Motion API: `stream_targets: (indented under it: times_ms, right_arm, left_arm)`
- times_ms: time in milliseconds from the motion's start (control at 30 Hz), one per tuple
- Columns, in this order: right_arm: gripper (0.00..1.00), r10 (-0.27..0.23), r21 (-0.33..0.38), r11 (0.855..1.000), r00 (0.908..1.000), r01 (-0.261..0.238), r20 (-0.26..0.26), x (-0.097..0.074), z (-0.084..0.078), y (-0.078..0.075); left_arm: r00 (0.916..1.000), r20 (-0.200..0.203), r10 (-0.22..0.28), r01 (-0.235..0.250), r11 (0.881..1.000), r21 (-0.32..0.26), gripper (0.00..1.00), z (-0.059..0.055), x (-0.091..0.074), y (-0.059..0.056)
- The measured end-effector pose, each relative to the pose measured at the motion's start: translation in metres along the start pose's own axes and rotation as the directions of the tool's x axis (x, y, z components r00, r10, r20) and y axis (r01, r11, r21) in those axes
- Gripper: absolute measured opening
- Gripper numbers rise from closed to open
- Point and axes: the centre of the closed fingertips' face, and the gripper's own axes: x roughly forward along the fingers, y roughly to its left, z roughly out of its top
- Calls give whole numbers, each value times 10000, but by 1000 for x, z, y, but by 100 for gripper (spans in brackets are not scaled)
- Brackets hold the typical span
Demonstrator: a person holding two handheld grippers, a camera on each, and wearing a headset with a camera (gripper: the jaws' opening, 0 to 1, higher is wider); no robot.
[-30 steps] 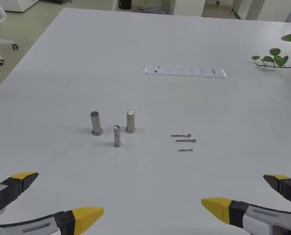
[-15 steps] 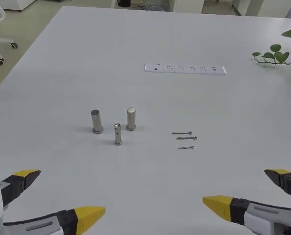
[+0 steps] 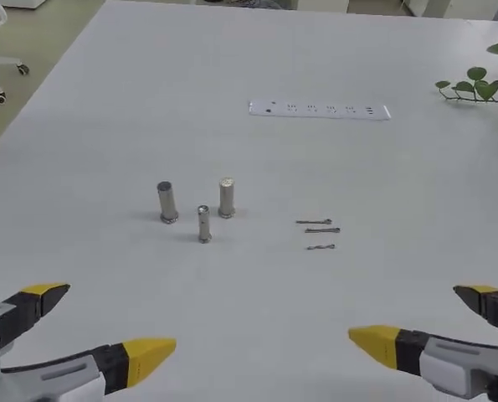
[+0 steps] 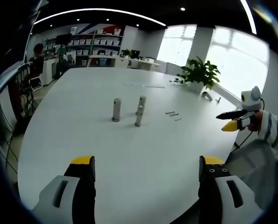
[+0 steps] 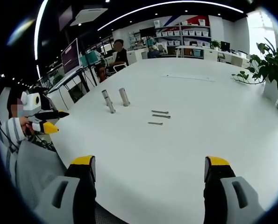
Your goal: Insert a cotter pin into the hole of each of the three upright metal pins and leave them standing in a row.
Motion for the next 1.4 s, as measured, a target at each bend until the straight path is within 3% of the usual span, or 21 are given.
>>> stream_targets:
  times_ms: [600, 967, 1100, 1400]
  right_arm:
    - [94, -235, 207, 9995, 9997, 234, 70, -3, 4, -4]
    - [93, -373, 369, 9986, 9993, 372, 33, -3, 3, -6]
    - [93, -368, 367, 9986, 9993, 368, 0, -3, 3, -6]
    - [92, -384, 438, 9983, 9992, 386, -61, -1, 2, -5]
  left_arm:
    - [9999, -26, 152, -152, 9999, -32, 90, 4, -2, 7]
    - [9994, -6, 337, -337, 9994, -3, 86, 13, 0, 22]
    - [9989, -12, 461, -461, 9989, 122, 86, 17, 4, 29]
    - [9972, -511, 537, -490, 9948, 888, 84, 20, 17, 39]
